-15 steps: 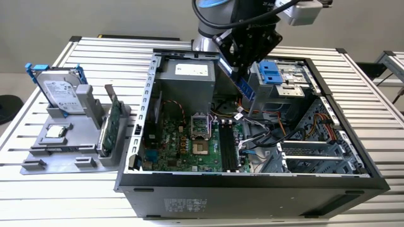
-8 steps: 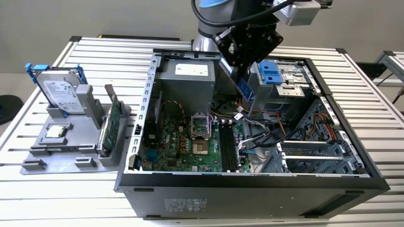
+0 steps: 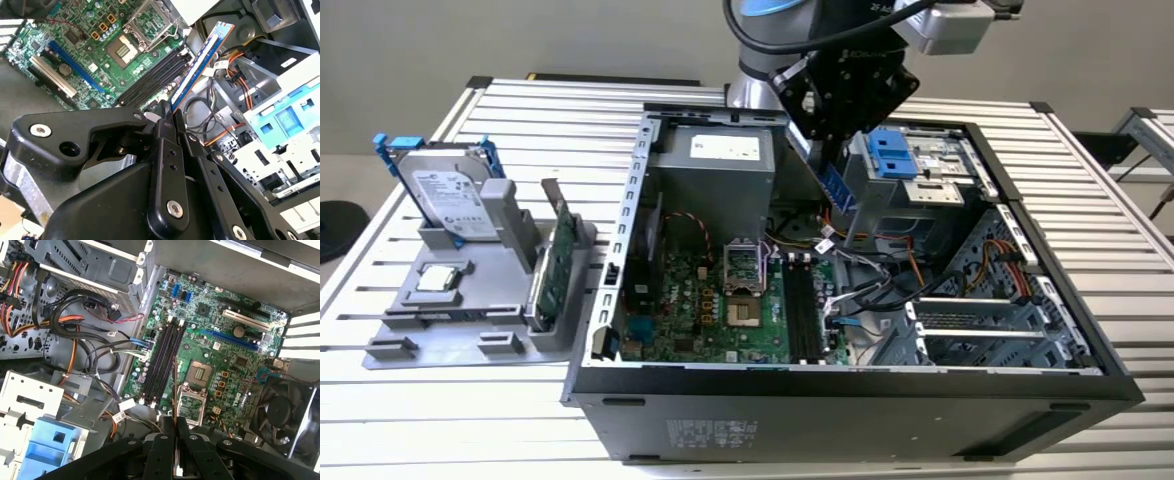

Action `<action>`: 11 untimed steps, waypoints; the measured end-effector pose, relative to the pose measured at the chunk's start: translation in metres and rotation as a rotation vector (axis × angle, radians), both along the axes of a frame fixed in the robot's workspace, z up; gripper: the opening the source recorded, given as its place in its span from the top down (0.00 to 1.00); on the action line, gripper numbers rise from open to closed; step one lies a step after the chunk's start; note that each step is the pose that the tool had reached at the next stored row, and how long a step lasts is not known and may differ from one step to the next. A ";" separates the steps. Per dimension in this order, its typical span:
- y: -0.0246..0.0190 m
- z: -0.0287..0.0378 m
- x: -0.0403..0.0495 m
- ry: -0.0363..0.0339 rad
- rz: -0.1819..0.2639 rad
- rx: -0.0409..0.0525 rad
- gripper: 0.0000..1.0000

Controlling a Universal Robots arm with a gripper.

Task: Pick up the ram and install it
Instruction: 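Insert the ram into the slot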

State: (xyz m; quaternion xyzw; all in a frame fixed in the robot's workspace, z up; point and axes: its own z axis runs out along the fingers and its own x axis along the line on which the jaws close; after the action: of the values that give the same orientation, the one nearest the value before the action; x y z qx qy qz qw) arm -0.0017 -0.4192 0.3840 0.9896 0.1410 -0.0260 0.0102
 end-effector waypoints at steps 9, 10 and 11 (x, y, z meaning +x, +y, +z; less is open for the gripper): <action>0.0000 -0.0035 -0.0001 -0.0410 -0.004 -0.0007 1.00; 0.0000 -0.0040 -0.0001 -0.0449 -0.006 -0.0008 1.00; 0.0000 -0.0045 -0.0001 -0.0470 -0.008 -0.0007 1.00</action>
State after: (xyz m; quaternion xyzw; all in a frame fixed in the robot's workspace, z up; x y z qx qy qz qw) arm -0.0018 -0.4192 0.3795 0.9905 0.1369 -0.0029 0.0138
